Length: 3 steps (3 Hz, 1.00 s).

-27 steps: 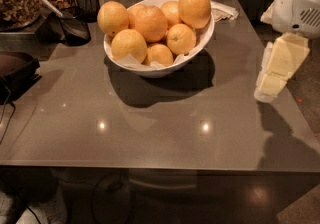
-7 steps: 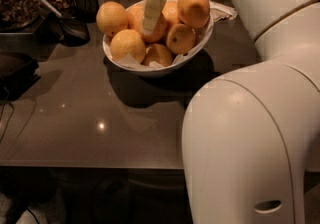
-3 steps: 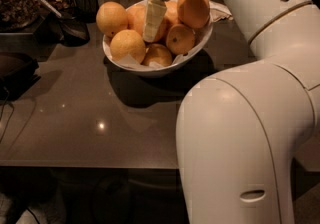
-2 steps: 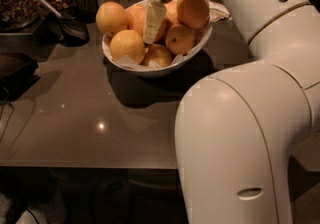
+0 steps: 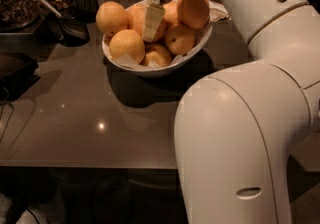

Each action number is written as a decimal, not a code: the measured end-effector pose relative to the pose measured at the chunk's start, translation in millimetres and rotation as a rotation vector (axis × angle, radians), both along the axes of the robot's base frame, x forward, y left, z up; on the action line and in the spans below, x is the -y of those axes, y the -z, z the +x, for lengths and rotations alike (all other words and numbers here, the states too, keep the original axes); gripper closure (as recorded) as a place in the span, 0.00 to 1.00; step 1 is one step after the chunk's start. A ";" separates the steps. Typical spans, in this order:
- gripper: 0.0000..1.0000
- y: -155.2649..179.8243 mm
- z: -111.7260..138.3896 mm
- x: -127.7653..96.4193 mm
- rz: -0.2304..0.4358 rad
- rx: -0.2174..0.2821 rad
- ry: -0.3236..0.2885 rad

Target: Pick orange from white bowl

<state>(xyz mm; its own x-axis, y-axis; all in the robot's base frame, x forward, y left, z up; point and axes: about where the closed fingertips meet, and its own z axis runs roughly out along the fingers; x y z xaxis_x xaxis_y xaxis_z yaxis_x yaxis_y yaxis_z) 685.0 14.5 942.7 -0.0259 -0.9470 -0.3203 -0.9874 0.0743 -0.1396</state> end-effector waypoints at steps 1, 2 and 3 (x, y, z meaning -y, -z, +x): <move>0.90 0.0 0.0 0.0 0.000 0.000 0.000; 1.00 -8.2 4.3 -0.3 0.046 0.032 0.019; 1.00 -28.9 -0.3 7.3 0.089 0.077 0.045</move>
Offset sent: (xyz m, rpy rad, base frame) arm -0.0070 -0.0107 0.0211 0.0862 -0.0375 -0.0397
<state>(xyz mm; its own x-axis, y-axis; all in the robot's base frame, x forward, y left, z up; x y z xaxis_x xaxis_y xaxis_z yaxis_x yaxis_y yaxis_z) 684.7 7.2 971.5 -0.0398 -0.9132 -0.4055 -0.9695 0.1335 -0.2055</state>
